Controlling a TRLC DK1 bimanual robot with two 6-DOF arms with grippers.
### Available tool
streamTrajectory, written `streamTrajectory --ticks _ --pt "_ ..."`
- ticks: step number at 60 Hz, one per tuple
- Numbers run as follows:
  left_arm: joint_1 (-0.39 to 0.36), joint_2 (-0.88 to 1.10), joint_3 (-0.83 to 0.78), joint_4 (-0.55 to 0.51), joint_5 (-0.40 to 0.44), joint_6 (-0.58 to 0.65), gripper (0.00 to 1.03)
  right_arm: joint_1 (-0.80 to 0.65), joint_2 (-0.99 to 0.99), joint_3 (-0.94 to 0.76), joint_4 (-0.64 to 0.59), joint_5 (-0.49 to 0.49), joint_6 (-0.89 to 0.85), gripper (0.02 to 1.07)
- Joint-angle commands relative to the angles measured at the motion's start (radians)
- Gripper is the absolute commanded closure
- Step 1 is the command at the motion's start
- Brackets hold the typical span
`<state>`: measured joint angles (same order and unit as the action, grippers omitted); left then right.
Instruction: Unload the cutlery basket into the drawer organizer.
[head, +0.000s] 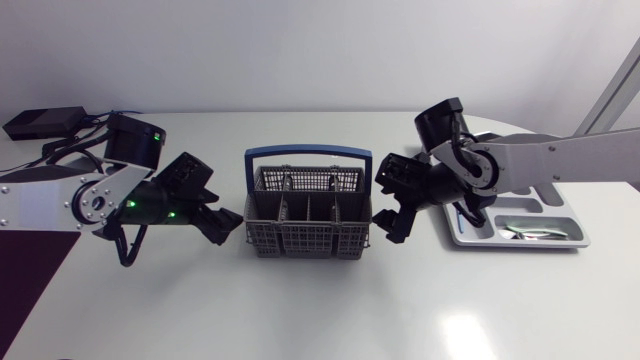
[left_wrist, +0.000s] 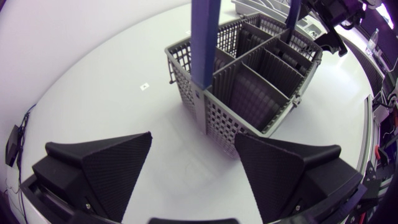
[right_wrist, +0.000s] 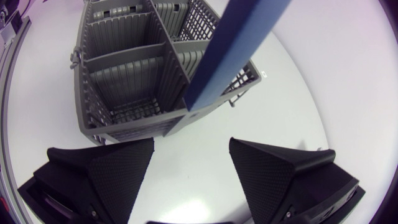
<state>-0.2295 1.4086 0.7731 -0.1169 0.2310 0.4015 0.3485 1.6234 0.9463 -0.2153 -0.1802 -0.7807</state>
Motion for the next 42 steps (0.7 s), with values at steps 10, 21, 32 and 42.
streamTrajectory --ticks 10,21,32,42 --pt "0.052 -0.115 -0.049 0.0 0.014 0.014 0.05 -0.049 -0.125 -0.08 0.007 0.018 0.023 0.06" --pt "0.048 -0.149 -0.069 -0.018 0.014 0.011 0.05 0.003 -0.165 -0.106 0.001 0.013 0.054 0.06" --pt "0.052 -0.237 -0.092 -0.064 0.014 0.019 0.05 0.078 -0.263 -0.159 -0.039 0.013 0.089 0.06" --pt "0.05 -0.26 -0.109 -0.066 0.014 0.016 0.05 0.11 -0.254 -0.164 -0.025 0.015 0.121 0.06"
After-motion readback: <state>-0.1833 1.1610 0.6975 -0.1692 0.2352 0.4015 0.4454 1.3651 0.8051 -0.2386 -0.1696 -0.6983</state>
